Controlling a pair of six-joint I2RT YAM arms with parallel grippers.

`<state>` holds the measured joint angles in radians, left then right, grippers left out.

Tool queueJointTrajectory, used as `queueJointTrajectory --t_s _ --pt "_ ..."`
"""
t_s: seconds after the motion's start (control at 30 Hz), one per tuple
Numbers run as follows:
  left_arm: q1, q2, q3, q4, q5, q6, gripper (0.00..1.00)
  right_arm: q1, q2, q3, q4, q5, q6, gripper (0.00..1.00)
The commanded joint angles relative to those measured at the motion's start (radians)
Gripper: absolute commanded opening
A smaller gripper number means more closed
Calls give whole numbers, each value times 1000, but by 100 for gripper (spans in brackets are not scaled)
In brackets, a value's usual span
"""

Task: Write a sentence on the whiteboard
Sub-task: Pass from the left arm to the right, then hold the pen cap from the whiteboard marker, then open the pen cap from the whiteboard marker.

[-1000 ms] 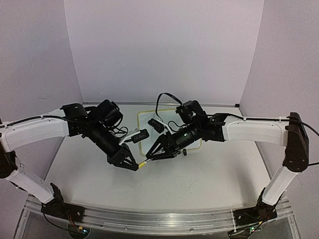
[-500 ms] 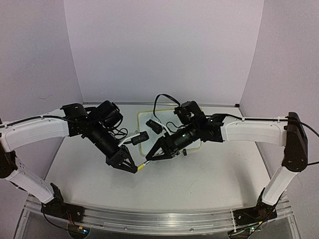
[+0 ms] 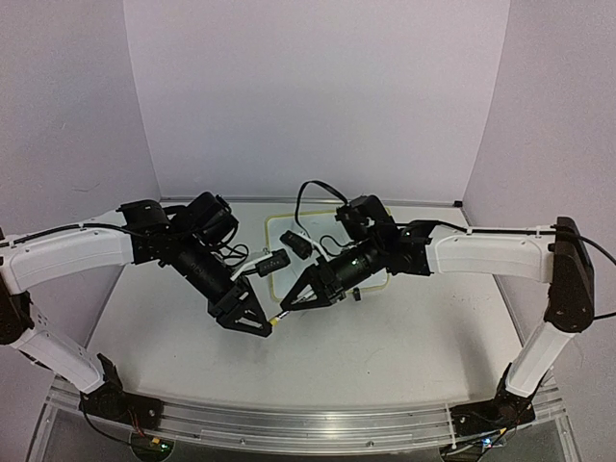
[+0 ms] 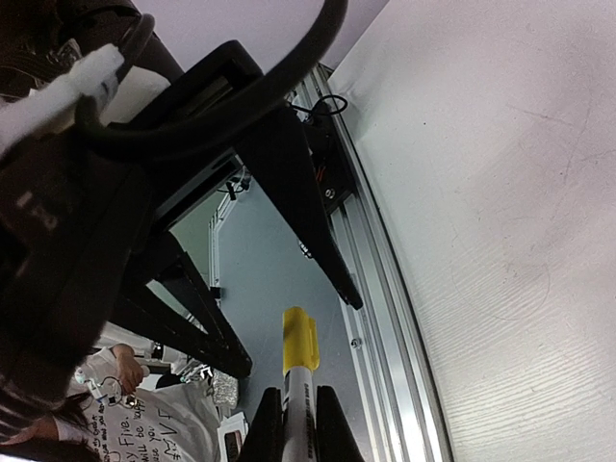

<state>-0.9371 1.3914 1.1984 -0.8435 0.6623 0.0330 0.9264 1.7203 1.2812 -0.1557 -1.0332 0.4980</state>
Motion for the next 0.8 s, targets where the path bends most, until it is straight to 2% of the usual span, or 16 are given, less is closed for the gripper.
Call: queueJointTrajectory --t_s 0.0,0.07,0.2,0.37,0.4,0.77 --pt "-2 -4 17 51 33 -2 61 6 -10 20 45 10 0 0" --pt "-3 3 18 49 42 0 59 6 -15 16 54 10 6 0" --pt "-11 1 10 50 47 4 41 5 -18 13 72 5 20 0" --pt "-17 -37 -30 84 76 5 6 2 -15 19 99 -28 49 0" --pt "-17 -47 -39 90 77 7 2 -3 -18 15 99 -39 51 0" --pt "-17 -35 -13 -3 43 102 0 -125 -147 -83 94 -99 40 0"
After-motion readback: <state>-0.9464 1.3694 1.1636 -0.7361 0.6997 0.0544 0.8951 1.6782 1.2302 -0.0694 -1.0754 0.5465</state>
